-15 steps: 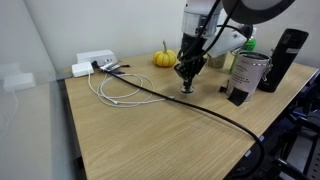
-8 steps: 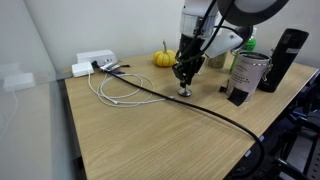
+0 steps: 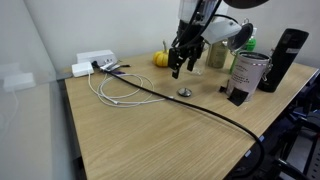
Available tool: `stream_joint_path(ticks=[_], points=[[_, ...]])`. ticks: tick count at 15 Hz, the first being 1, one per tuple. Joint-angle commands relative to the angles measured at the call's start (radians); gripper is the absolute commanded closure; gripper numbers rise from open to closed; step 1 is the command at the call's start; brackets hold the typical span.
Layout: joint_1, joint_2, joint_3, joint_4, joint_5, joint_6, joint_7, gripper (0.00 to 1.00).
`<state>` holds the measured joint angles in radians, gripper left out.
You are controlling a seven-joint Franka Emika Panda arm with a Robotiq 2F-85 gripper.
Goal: Remove the silver lid on top of the round bottle and put it on the table
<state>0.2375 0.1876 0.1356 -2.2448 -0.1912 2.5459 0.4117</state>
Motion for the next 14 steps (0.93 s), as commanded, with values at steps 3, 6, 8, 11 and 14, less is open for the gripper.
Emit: stream_joint_path(ticks=[3,6,8,11,14], points=[[-0.002,-0.092,-0.002,0.022,-0.028,-0.105,-0.018,0.0],[-0.01,-0.139,0.008,0.041,-0.02,-0.167,-0.017,0.0],[-0.013,-0.134,0.012,0.037,-0.014,-0.136,-0.007,0.0],[-0.014,-0.141,0.013,0.038,-0.014,-0.152,-0.006,0.0],[-0.014,-0.139,0.013,0.038,-0.014,-0.152,-0.006,0.0]])
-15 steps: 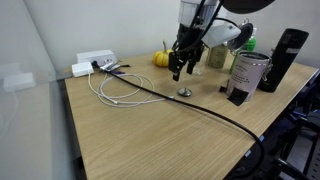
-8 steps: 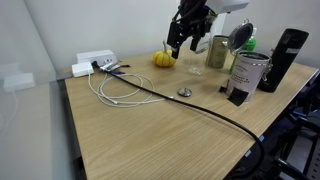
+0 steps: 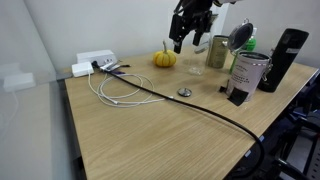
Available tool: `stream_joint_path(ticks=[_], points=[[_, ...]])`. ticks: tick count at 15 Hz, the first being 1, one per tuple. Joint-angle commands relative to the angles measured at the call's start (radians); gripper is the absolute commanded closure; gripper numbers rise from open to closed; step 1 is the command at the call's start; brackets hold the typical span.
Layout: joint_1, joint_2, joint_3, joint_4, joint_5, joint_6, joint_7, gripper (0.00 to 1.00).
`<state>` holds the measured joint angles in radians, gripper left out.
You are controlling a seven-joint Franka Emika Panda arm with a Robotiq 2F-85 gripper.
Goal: Remove the silver lid on top of the round bottle and put it on the table
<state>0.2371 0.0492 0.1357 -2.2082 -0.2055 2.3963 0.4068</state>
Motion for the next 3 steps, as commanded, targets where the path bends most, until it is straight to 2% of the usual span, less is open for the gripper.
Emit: stream_joint_path(ticks=[1,3], points=[[-0.013,-0.001,0.013,0.001,0.001,-0.002,-0.001,0.0],[-0.013,-0.001,0.013,0.001,0.001,-0.002,-0.001,0.0]])
